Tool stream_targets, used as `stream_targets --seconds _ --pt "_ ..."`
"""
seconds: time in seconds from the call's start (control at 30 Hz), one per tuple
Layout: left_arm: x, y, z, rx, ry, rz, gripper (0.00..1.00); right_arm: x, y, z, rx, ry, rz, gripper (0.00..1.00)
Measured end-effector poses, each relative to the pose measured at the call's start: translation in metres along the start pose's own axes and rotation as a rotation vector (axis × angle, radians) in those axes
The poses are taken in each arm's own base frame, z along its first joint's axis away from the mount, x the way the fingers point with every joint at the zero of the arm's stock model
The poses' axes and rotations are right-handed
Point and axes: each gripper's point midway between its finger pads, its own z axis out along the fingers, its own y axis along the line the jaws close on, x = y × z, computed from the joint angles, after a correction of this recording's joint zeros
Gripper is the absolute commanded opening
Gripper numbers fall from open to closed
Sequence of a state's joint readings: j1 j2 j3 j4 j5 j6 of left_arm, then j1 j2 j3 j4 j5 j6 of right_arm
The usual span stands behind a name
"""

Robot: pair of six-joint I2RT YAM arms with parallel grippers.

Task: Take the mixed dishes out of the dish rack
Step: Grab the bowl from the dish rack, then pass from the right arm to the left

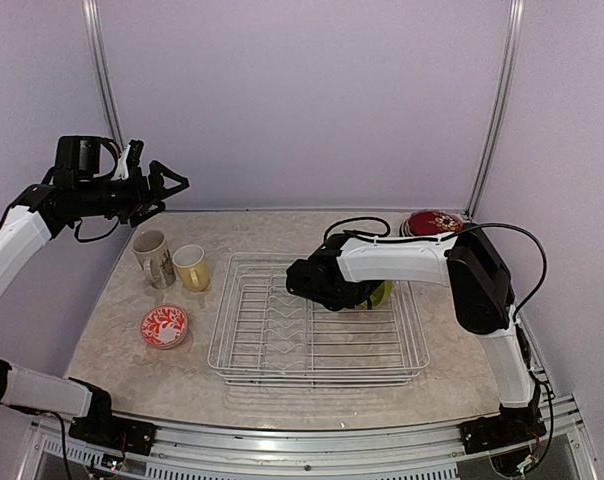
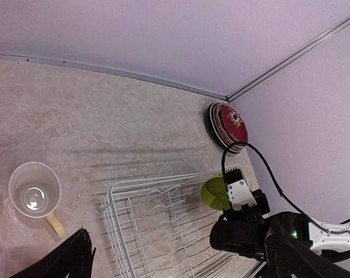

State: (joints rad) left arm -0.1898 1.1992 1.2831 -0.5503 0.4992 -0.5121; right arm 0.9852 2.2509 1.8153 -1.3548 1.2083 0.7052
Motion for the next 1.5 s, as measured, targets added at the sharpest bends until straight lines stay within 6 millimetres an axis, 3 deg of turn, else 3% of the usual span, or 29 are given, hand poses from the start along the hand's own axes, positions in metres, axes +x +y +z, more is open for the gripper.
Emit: stream_targets --seconds 0.2,0.4,0.57,0.73,0.83,0.97,1.17,1.3,1.5 --pt "0.001 0.001 0.002 0.003 0.009 -0.004 0.99 0.001 0.001 -0.003 -0.033 0.007 0.008 0.0" --pt "0.004 0.005 0.009 0.001 0.031 -0.017 0.99 0.009 0.003 -0.011 -0.18 0.018 0.076 0.0" --pt "0.008 0.007 0.014 0.008 0.052 -0.025 0.99 0.009 -0.005 -0.026 -0.353 -0.004 0.221 0.0" --pt "0.017 0.0 0.021 0.06 0.103 -0.03 0.96 0.005 -0.021 -0.041 -0.586 -0.057 0.473 0.0" --pt "0.033 -0.014 0.033 0.11 0.17 -0.013 0.93 0.004 -0.022 -0.042 -0.705 -0.069 0.589 0.0" --pt "0.072 -0.049 0.055 0.199 0.3 0.051 0.9 -0.008 -0.018 -0.046 -0.817 -0.088 0.679 0.0" --pt "0.142 -0.092 0.077 0.267 0.494 0.149 0.88 -0.039 -0.015 -0.082 -0.944 -0.17 0.722 0.0" --pt "0.166 -0.092 0.086 0.217 0.542 0.189 0.85 -0.067 -0.019 -0.112 -0.997 -0.239 0.742 0.0" --pt "0.159 -0.071 0.095 0.072 0.513 0.216 0.75 -0.096 -0.017 -0.14 -1.045 -0.293 0.745 0.0"
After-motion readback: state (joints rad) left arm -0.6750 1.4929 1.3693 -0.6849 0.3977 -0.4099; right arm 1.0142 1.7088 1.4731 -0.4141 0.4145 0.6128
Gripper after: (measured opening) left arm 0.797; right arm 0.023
